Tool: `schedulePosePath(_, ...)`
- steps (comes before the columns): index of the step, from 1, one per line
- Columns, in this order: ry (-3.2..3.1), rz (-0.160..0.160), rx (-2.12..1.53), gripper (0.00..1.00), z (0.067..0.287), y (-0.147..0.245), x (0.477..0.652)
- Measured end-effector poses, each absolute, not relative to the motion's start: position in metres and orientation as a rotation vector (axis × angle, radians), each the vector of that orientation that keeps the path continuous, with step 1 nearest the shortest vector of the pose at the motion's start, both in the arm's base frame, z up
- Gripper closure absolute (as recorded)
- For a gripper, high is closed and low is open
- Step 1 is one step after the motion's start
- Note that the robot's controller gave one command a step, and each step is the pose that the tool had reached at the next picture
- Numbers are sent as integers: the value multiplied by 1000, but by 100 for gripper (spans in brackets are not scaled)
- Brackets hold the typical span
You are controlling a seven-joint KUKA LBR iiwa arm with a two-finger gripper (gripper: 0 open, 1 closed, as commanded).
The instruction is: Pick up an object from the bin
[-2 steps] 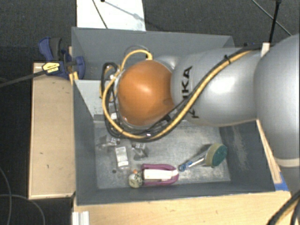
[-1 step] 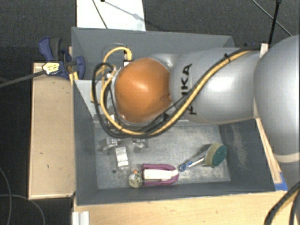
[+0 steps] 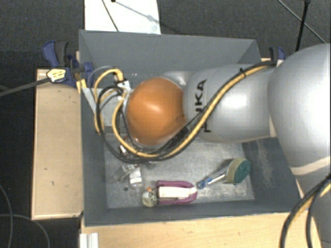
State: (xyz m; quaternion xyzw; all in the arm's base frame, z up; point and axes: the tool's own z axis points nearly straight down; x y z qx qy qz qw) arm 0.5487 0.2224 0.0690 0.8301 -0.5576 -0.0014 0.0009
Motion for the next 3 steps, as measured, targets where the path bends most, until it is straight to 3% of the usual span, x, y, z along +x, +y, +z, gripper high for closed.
schedulePosePath(1, -1763, -9, 2596, 0, 69, 223, 548)
schedulePosePath(2, -1767, -10, 2591, 100, 69, 223, 548)
schedulePosePath(3, -1788, 6, 2593, 100, 167, 224, 550)
